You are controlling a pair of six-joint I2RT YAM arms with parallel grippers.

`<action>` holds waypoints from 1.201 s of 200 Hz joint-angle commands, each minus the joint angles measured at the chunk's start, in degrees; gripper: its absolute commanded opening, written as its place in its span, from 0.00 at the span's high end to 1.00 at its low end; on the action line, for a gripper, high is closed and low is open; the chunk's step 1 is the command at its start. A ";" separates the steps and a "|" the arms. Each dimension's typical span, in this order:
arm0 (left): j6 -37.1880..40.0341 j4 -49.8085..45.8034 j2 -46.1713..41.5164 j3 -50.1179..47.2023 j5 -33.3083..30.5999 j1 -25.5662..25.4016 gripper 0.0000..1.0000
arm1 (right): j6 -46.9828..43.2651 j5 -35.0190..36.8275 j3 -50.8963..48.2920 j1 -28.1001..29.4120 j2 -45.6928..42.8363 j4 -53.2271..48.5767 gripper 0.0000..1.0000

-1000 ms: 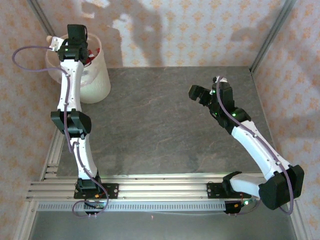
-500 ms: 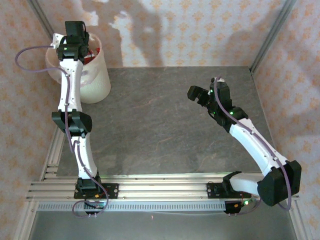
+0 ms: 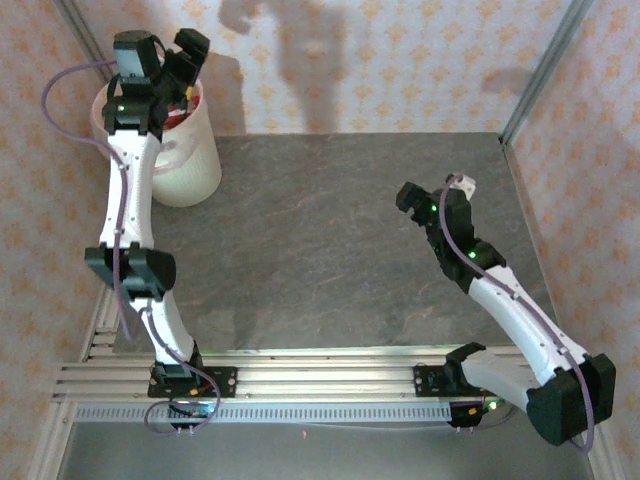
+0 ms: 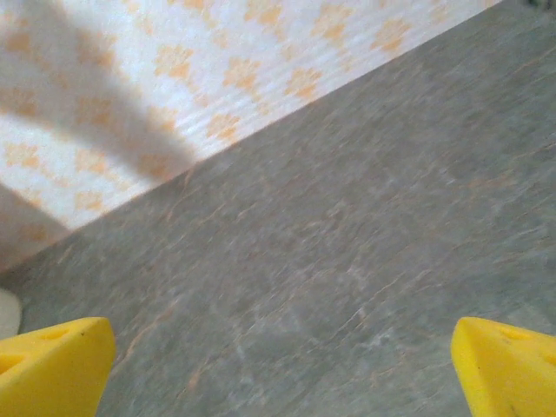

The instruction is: Put the plastic bottles in the bin

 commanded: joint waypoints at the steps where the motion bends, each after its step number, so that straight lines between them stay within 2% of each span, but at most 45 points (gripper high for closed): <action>1: 8.76 12.06 -10.26 -12.11 11.60 -3.08 0.00 | -0.37 9.67 -3.44 -0.63 -2.47 4.65 0.01; 18: 16.11 14.45 -18.35 -24.58 10.39 -6.15 0.00 | -2.22 13.04 -4.90 -1.29 -3.60 5.06 0.01; 36: 25.72 15.51 -27.44 -38.20 2.72 -9.64 0.00 | -4.79 16.15 -6.27 -2.29 -4.09 5.55 0.01; 54: 29.51 19.06 -36.10 -52.57 -8.36 -10.24 0.00 | -7.83 17.68 -7.76 -4.26 -4.40 6.26 0.01; 65: 32.28 18.47 -40.41 -59.08 -17.87 -10.23 0.00 | -10.69 16.96 -8.98 -5.99 -4.69 7.31 0.01; 81: 36.15 14.88 -43.71 -65.10 -32.72 -9.99 0.00 | -14.14 16.13 -11.11 -8.94 -4.61 9.53 0.01; 88: 37.31 13.42 -44.14 -67.05 -37.23 -9.68 0.00 | -14.77 15.85 -12.09 -10.33 -4.34 10.22 0.01; 95: 37.63 12.74 -44.08 -68.87 -39.01 -8.84 0.00 | -14.82 15.76 -12.95 -11.92 -3.83 10.84 0.01; 111: 37.23 15.49 -42.31 -74.08 -36.13 -5.44 0.00 | -15.95 13.72 -14.87 -15.22 -1.92 12.74 0.01; 135: 41.18 28.15 -38.55 -83.52 -34.52 -3.66 0.00 | -17.80 10.58 -16.67 -18.60 2.33 16.05 0.01; 166: 43.00 41.74 -33.06 -91.34 -31.75 -2.85 0.00 | -17.88 -0.19 -18.29 -21.94 6.57 18.55 0.01; 181: 44.33 45.14 -29.05 -91.67 -29.98 -2.70 0.00 | -18.23 -2.12 -19.12 -22.11 8.26 20.20 0.01; 191: 44.97 45.70 -26.51 -90.62 -31.14 -2.72 0.00 | -18.76 -3.52 -19.74 -22.21 9.25 21.82 0.01; 211: 45.97 53.09 -20.90 -91.69 -33.81 -2.29 0.00 | -19.90 -6.68 -19.85 -22.22 11.72 23.33 0.01; 220: 45.73 55.11 -18.65 -91.75 -30.91 -1.05 0.00 | -20.07 -7.38 -20.16 -22.22 12.45 24.38 0.01; 226: 46.02 52.26 -18.94 -90.74 -29.36 -0.87 0.00 | -20.21 -7.73 -20.59 -22.20 12.81 25.56 0.01; 240: 48.55 58.01 -20.31 -94.24 -24.26 -1.07 0.00 | -20.61 -8.20 -22.06 -22.21 13.68 29.09 0.01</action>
